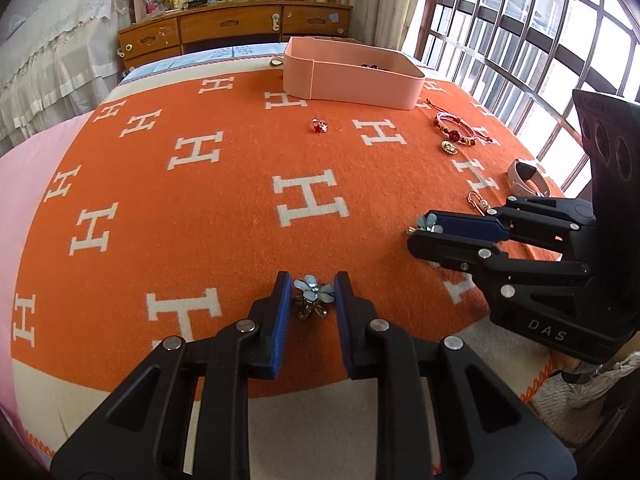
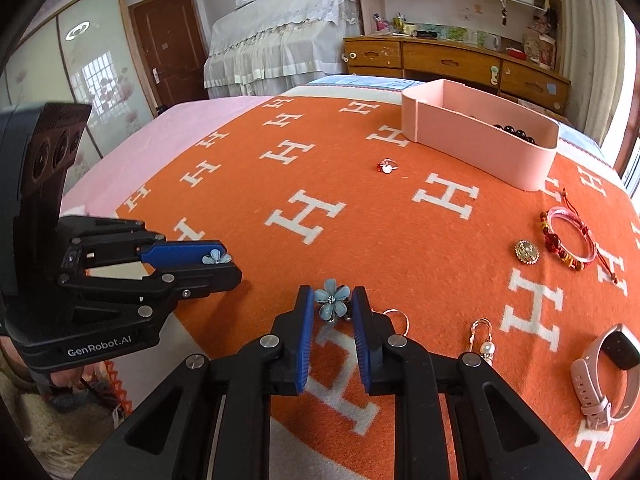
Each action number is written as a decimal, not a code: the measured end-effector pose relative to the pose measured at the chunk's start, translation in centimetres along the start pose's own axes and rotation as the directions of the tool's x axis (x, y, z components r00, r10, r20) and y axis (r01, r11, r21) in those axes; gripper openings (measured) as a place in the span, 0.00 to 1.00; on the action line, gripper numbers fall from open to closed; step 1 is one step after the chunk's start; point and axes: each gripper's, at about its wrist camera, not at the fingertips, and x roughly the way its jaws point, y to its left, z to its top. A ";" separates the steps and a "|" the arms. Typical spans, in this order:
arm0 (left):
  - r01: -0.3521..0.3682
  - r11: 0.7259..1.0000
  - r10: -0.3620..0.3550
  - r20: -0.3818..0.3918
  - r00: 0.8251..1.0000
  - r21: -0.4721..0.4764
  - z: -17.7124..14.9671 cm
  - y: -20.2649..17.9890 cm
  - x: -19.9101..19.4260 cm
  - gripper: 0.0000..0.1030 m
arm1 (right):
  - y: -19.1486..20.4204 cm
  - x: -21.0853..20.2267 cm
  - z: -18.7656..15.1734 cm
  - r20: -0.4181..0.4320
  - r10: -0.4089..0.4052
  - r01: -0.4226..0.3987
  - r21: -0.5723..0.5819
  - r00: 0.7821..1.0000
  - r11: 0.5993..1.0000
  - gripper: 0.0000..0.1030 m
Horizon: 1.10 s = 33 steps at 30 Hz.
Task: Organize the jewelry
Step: 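Lift the blue flower brooch with the left gripper and drop it into the tray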
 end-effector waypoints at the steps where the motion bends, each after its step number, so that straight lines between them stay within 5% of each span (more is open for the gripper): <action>1: -0.002 1.000 0.002 0.000 1.000 -0.001 0.0 0.0 0.0 0.18 | -0.2 0.0 0.0 0.003 -0.001 0.001 0.011 1.000 1.000 0.18; 15: -0.013 0.998 0.010 0.046 0.999 0.061 3.6 -2.3 -1.7 0.16 | -0.3 -0.6 0.9 -0.026 -0.057 0.058 0.038 0.998 0.998 0.16; 23: 0.008 0.994 -0.024 0.148 0.989 0.109 13.1 -3.0 -6.3 0.16 | -4.9 -7.0 8.2 0.069 -0.069 0.056 0.166 0.995 0.984 0.16; 33: -0.044 0.990 0.008 0.257 0.966 0.135 27.7 -4.4 -10.5 0.16 | -10.2 -16.0 21.0 0.252 -0.248 0.195 0.218 0.935 0.956 0.16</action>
